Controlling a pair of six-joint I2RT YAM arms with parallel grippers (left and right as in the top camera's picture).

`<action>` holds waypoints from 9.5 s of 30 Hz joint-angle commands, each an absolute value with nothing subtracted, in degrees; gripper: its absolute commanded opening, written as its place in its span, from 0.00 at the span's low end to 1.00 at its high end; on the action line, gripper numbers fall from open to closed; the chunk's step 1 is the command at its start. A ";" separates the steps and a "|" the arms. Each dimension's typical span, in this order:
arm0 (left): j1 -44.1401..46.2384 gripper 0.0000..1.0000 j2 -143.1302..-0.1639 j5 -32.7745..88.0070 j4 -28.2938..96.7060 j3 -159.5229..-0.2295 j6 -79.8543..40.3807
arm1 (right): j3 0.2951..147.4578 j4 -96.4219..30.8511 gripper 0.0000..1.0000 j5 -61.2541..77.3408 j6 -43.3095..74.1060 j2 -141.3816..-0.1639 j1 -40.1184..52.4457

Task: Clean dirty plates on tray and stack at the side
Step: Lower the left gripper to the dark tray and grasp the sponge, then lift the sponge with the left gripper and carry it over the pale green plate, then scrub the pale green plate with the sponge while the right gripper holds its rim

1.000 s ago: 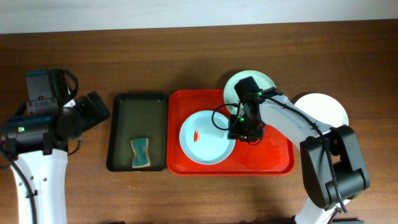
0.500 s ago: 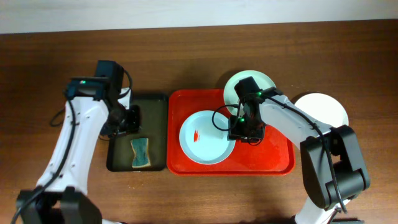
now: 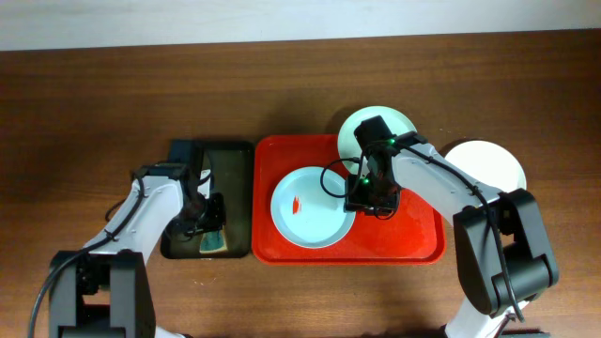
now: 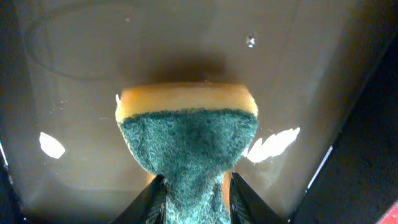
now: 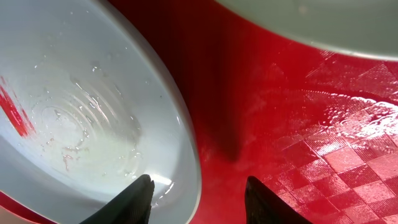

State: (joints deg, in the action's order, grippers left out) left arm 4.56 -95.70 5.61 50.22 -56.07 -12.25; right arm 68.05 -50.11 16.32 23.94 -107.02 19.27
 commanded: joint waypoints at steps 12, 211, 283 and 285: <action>4.73 0.21 -95.68 3.01 44.07 -49.52 -15.81 | 68.79 -50.15 0.49 15.77 23.77 -106.24 19.51; 30.59 0.00 -96.97 -7.11 38.68 -73.54 -20.08 | 66.74 -44.91 0.07 20.32 19.97 -106.28 22.11; 23.75 0.00 -98.76 13.85 44.91 -76.66 -16.40 | 66.74 -44.77 0.04 17.32 20.38 -108.16 22.17; 25.02 0.00 -98.24 10.98 46.15 -76.64 -16.38 | 66.74 -44.75 0.04 17.30 20.38 -108.16 22.17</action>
State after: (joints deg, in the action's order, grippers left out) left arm 23.24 -101.01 16.99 44.88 -75.53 -17.52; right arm 67.26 -44.82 17.45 20.60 -107.63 21.80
